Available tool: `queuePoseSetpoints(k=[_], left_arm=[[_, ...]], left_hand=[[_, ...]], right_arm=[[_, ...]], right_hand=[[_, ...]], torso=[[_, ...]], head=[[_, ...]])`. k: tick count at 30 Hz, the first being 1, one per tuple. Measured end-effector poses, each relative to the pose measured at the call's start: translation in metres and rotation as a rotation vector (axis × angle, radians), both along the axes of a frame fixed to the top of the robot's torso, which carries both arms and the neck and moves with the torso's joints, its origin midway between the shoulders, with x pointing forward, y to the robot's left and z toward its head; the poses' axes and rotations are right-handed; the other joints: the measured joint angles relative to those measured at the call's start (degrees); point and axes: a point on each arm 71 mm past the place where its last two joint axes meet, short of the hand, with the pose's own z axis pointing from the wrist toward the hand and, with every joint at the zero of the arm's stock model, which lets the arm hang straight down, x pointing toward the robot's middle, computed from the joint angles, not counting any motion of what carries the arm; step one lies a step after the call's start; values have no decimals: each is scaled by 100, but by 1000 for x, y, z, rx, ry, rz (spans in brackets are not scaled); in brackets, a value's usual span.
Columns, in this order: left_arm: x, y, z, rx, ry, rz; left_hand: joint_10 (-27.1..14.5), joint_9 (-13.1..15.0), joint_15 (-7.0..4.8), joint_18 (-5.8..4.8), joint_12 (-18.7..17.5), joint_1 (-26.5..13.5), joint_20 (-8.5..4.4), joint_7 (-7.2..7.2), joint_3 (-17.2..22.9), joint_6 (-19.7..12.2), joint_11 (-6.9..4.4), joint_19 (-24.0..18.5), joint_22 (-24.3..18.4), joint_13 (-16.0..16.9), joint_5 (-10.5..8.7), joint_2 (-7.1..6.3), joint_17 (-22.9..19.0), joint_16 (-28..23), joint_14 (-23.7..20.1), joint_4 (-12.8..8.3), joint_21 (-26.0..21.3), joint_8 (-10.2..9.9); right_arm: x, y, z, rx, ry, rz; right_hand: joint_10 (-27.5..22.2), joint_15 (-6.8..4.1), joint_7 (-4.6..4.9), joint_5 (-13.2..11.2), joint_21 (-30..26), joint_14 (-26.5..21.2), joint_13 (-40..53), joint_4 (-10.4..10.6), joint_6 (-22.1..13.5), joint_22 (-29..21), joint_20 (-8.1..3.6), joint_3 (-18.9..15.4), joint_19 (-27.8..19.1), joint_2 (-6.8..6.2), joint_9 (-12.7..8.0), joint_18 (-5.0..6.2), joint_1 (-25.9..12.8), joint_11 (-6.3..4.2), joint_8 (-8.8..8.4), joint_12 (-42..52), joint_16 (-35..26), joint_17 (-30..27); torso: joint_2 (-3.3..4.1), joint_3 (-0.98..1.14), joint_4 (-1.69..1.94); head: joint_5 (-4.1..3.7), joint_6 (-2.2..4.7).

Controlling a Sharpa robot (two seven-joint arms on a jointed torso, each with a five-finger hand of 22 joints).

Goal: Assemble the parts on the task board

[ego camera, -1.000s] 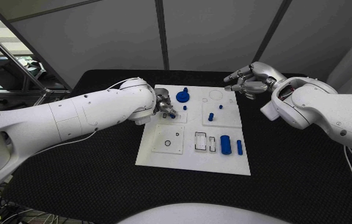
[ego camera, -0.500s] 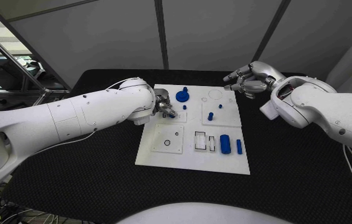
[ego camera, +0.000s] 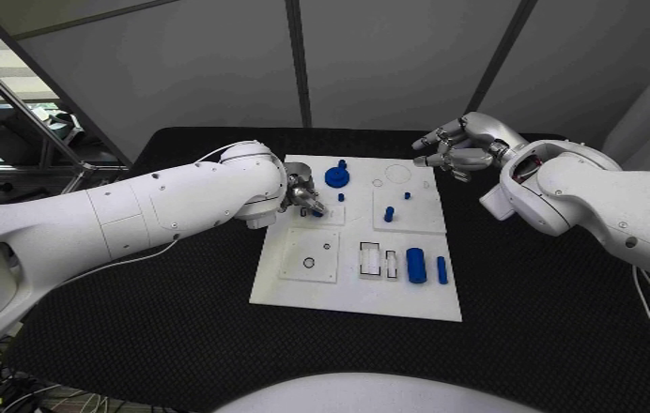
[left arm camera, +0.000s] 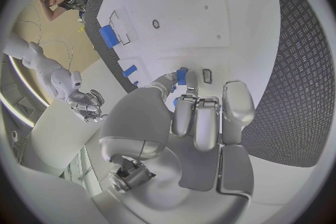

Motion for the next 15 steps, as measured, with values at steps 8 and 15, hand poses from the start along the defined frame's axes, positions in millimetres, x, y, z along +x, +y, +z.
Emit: queuePoseSetpoints(k=[8, 15], left_arm=[[4, -2, 0, 9, 16, -9], [9, -5, 1, 19, 31, -19]], left_hand=[[0, 29, 0, 0, 0, 0, 0, 20, 35, 21, 0, 0, 0, 0, 22, 0, 0, 0, 0, -3, 0, -2], [8, 26, 1, 0, 0, 0, 0, -30, 35, 92, 8, 0, -1, 0, 23, 0, 0, 2, 0, -3, 0, 5]], right_arm=[[0, 1, 0, 0, 0, 1], [1, 2, 0, 0, 1, 2]], right_hand=[[0, 0, 0, 0, 0, 0, 1, 0, 0, 0, 0, 0, 0, 0, 0, 0, 0, 0, 0, 0, 0, 0], [0, 0, 0, 0, 0, 0, 1, 0, 0, 0, 0, 0, 0, 0, 0, 0, 0, 0, 0, 0, 0, 0]], torso=[[0, 3, -1], [0, 4, -4]], head=[[-1, -15], [-1, -25]])
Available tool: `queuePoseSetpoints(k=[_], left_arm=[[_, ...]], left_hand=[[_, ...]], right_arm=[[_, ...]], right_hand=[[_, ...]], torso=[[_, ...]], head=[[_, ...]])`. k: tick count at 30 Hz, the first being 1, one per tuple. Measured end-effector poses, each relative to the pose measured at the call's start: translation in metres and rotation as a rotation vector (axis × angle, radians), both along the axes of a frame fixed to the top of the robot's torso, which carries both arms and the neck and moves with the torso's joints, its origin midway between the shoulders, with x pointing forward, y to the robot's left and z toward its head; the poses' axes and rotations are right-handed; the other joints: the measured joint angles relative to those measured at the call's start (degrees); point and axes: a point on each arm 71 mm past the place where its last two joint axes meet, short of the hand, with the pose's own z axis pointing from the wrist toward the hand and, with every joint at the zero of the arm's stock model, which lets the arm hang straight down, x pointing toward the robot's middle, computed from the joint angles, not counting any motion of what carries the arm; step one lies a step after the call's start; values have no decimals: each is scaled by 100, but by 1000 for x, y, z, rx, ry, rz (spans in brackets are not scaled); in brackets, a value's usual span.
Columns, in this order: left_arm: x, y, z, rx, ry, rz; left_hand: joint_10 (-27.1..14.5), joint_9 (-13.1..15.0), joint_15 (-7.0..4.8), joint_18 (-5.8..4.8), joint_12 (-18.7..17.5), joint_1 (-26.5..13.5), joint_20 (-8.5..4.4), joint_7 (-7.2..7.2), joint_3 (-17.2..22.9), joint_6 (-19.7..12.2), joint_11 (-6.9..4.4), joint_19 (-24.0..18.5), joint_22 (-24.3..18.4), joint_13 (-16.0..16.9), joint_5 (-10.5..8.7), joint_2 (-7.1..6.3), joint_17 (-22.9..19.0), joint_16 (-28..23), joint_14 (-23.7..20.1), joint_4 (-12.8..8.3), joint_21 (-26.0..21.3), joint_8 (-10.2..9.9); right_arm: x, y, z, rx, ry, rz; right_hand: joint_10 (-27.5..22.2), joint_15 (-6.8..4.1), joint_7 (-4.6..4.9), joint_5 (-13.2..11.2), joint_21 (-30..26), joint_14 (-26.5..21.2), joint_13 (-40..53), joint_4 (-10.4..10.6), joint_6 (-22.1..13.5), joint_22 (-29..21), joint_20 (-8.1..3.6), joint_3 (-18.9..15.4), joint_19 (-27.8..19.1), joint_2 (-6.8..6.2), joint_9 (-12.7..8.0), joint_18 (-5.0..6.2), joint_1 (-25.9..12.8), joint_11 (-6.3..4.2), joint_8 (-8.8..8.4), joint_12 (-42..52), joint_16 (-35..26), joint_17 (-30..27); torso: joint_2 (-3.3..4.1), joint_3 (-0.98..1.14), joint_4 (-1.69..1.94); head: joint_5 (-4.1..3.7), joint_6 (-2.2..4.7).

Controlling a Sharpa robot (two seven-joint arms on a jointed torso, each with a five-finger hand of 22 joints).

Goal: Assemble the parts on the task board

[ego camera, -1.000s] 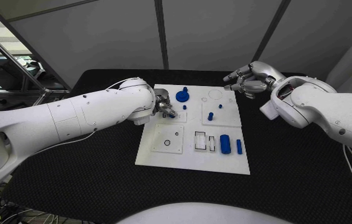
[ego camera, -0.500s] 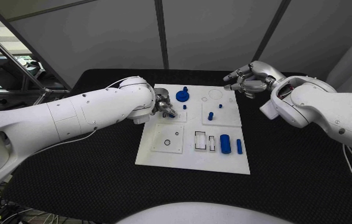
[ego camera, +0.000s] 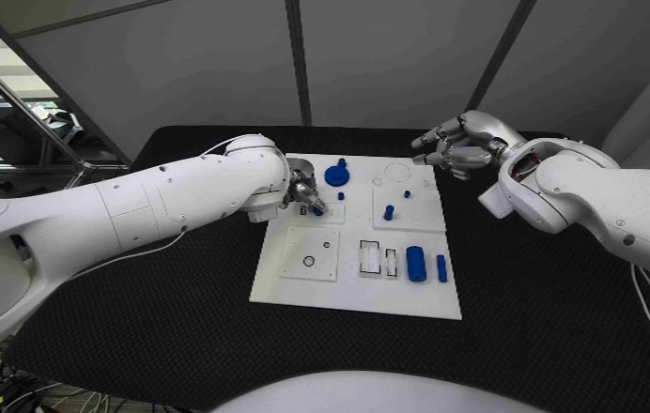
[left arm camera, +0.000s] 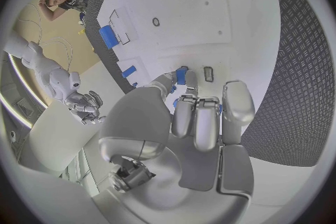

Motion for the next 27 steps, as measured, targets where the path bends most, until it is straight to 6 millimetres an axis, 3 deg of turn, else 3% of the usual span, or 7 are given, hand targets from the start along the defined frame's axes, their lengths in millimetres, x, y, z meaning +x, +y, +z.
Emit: queuePoseSetpoints(k=[12, 27], left_arm=[[8, -3, 0, 15, 35, -9], [9, -6, -2, 29, 72, -9]], left_hand=[[0, 6, 1, 0, 0, -2, 0, -51, 0, 93, 0, 0, 5, 0, 25, 2, 0, 22, 0, -1, 0, 26], [-7, 61, 2, 0, 0, -146, 0, -41, 48, 102, -7, 0, 15, 0, 25, 107, 0, 21, -1, 48, 0, -12]], right_arm=[[0, 1, 0, -1, 2, 2], [0, 2, -1, -3, 4, 5]], right_hand=[[0, 0, 0, 0, 0, 0, 1, 0, 0, 0, 0, 0, 0, 0, 0, 0, 0, 0, 0, 0, 0, 0], [0, 0, 0, 0, -29, 0, -13, -17, 0, -10, 0, 17, 0, 0, 0, 0, 0, 0, 0, 0, 1, -7]], torso=[[0, 2, 0], [-3, -2, 4]], head=[[1, -22], [-12, -41]])
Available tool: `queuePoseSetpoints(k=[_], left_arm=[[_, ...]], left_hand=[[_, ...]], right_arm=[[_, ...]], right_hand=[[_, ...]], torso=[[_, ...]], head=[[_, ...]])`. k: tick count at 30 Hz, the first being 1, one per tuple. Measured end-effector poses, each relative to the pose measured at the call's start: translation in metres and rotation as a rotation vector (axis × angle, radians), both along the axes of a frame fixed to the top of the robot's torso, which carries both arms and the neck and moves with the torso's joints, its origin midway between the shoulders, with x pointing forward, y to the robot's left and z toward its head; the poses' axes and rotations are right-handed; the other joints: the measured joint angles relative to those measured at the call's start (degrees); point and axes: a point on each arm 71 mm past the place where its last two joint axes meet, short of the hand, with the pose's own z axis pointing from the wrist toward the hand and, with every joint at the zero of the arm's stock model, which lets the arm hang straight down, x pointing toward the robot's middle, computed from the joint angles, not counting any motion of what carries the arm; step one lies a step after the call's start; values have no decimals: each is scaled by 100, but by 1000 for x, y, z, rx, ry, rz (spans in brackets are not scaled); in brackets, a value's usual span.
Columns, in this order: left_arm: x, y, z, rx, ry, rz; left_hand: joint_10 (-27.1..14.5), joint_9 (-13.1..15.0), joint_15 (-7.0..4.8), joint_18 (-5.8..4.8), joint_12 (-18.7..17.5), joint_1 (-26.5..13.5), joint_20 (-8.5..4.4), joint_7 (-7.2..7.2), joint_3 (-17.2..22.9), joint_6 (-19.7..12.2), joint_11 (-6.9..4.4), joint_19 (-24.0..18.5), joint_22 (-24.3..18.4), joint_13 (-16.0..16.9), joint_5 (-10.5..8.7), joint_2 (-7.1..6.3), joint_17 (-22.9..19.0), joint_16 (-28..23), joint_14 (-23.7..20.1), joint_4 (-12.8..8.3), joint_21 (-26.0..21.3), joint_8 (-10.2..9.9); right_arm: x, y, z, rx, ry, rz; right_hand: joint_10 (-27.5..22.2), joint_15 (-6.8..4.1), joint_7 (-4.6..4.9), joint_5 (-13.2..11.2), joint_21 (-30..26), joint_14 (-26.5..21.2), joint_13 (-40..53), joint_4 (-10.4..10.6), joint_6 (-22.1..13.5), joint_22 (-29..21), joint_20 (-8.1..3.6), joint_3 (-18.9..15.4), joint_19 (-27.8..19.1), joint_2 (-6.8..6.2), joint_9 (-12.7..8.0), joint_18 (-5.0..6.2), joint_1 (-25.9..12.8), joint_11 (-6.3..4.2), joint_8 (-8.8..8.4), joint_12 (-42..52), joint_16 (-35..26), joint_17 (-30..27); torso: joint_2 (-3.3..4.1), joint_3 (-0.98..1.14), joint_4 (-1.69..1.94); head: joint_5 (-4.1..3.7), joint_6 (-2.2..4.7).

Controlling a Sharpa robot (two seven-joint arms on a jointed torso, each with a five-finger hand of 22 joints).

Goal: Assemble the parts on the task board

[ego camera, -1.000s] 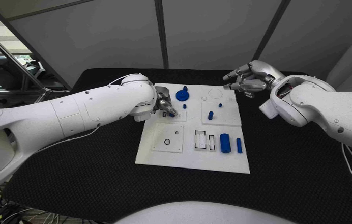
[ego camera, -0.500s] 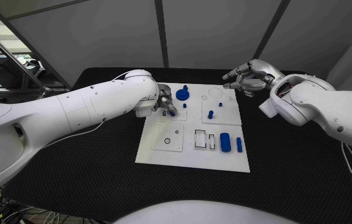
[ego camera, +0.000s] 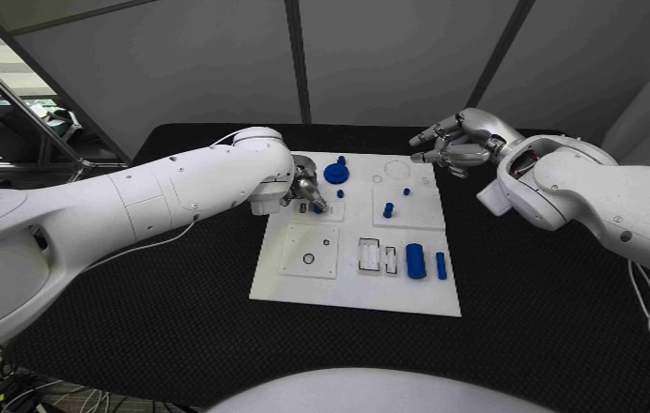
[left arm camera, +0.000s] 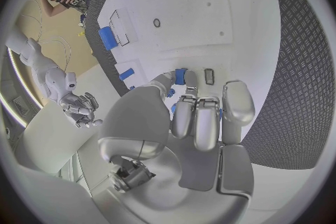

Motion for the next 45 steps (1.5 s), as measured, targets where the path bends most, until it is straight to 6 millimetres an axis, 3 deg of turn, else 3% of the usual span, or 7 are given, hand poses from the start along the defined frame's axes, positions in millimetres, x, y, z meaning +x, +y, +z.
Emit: queuePoseSetpoints(k=[6, 8, 9, 13, 16, 35, 45], left_arm=[[1, 0, 0, 1, 7, 7], [1, 1, 0, 3, 8, 12], [1, 1, -1, 4, 9, 14], [1, 2, -2, 9, 10, 25], [2, 3, -2, 10, 6, 33], [2, 4, -3, 9, 4, 49], [3, 4, -3, 8, 4, 50]], left_hand=[[26, 87, -16, 0, 0, -508, -21, -27, 466, 27, -28, 21, 47, 0, -144, -77, 0, 0, 16, -306, 0, -10], [3, 121, -51, 0, 0, -568, -31, -109, 437, 109, -66, 31, 57, 0, -605, -78, 0, 0, 14, -236, 0, -16], [-12, 132, -57, 0, 0, -587, -44, -153, 384, 153, -81, 44, 64, 0, -741, -91, 0, 0, 10, -180, 0, -25], [-32, 214, -77, 0, 0, -682, -52, -227, 256, 227, -102, 52, 86, 0, -1058, -67, 0, 0, 11, 13, 0, -13], [-25, 227, -77, 0, 0, -695, -52, -235, 202, 275, -94, 52, 97, 0, -1177, -53, 0, 0, 11, 98, 0, -22], [-26, 278, -76, -1, 0, -690, -51, -221, 187, 285, -94, 92, 124, 0, -1200, -49, 0, -1, 11, 144, 0, -33], [1, 321, -76, 1, 25, -536, -51, -210, 203, 294, -107, 92, 144, 0, -1200, 69, 0, 22, 11, 176, 0, -33]], right_arm=[[0, 0, 0, -1, 1, 1], [0, 0, 0, -2, 1, 2], [0, 0, 0, -2, 1, 2], [0, 0, 0, -3, 1, 3], [0, 0, 0, -4, 1, 3], [0, 0, 0, -7, 2, 4], [0, 0, -1, -8, 3, 6]], right_hand=[[0, 0, 0, 0, 0, 0, 0, 0, 0, 0, 0, 0, 0, 0, 0, 0, 0, 0, 0, 0, 0, 0], [0, 0, 0, 0, 0, 0, 0, 0, 0, 0, 0, 0, 0, 0, 0, 1, 0, 0, 0, 0, 0, 0], [0, 0, 0, 0, 0, 0, 1, 0, 0, 0, 0, 0, 0, 0, 0, 0, 0, 0, 0, 0, 0, 0], [0, 0, 0, 0, 0, 0, -2, 0, 0, -2, 0, 0, 0, 0, 0, 1, 0, 0, 0, 0, -11, -2], [0, 0, 0, 0, 0, 0, -10, 0, 0, -10, 0, 0, 0, 0, 0, 0, 0, 0, 0, 0, -33, -10], [0, 0, 0, 0, 0, 0, -9, 0, 0, -9, 0, 0, 0, 0, 0, 0, 0, 0, 0, 0, -34, -9], [0, 0, 0, 0, 0, 0, -9, 0, 0, -9, 0, 0, 0, 0, 0, 0, 0, 0, 0, 0, -34, -9]], torso=[[-1, -1, 3], [-1, -1, 3], [-1, -2, 3], [0, -2, 3], [0, -2, 3], [1, -2, 3], [1, 2, 3]], head=[[-5, -5], [-5, -5], [-5, -5], [-5, -5], [-5, -3], [-15, -9], [-19, -16]])
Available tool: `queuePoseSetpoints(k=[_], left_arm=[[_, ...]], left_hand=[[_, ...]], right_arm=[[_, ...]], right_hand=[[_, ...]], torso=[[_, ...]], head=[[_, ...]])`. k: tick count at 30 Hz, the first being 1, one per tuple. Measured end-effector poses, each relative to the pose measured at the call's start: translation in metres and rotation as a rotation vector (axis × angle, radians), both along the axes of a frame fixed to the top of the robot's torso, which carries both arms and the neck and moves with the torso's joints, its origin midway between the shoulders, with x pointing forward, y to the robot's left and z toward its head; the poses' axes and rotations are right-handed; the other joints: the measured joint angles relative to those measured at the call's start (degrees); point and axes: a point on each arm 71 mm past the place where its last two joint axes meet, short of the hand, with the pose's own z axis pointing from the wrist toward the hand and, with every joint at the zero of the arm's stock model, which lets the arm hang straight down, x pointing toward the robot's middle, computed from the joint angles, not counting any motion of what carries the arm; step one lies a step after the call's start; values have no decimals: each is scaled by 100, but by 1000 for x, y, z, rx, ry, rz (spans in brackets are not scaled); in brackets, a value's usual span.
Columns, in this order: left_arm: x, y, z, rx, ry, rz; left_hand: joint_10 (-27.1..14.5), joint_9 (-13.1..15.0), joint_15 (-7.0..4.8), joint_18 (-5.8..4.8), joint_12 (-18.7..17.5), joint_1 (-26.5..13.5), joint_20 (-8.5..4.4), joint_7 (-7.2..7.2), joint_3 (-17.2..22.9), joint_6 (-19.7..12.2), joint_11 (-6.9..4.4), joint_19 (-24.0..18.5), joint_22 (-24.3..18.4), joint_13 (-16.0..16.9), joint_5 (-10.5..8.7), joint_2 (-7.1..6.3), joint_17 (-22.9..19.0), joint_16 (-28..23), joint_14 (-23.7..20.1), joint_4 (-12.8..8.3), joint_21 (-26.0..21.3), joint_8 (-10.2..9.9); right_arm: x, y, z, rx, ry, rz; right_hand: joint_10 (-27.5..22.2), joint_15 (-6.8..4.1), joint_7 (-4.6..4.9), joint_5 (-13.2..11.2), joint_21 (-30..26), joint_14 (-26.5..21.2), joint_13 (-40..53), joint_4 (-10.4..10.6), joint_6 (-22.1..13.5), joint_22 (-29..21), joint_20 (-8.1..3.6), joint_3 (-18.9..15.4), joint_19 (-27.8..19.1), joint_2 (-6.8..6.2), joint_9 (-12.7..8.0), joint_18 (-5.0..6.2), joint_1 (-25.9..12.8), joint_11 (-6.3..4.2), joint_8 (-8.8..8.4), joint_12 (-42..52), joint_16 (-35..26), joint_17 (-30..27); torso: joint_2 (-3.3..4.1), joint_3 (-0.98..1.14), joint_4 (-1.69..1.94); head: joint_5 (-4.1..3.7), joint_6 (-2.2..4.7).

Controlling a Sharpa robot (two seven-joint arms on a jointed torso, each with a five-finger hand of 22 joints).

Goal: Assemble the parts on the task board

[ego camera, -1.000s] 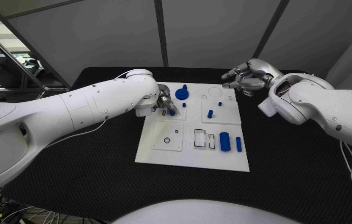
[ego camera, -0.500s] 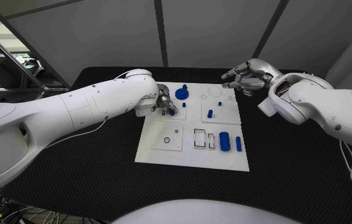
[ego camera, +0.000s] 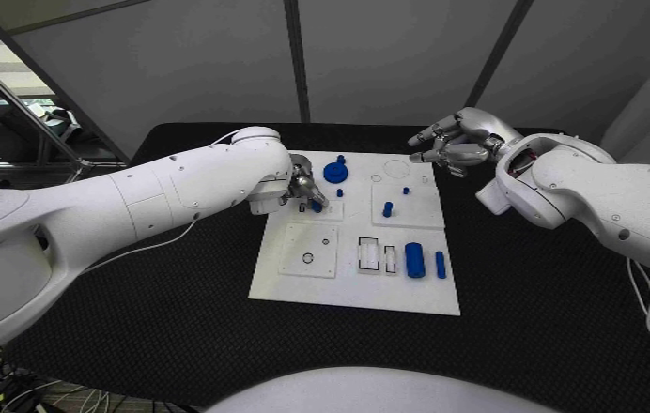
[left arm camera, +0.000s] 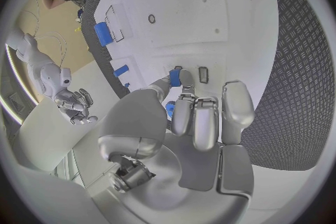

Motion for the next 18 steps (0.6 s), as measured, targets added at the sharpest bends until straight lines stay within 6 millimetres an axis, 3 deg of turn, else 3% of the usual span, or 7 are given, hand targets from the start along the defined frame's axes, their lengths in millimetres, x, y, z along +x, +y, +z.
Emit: queuePoseSetpoints(k=[18], left_arm=[[2, -1, 0, 3, 4, 1]], left_hand=[[3, 49, 1, -1, 23, 27, -21, 29, -32, 31, 4, 21, 35, 0, -8, 27, 0, 22, 0, 95, 0, -26]], right_arm=[[0, 0, 0, -2, 1, 2]], right_hand=[[0, 0, 0, 0, 0, 0, -5, 16, 0, -6, 0, 16, 0, 0, 0, 1, 0, 0, 0, 0, 0, -7]], torso=[[1, -1, -1]], head=[[-17, -8]])
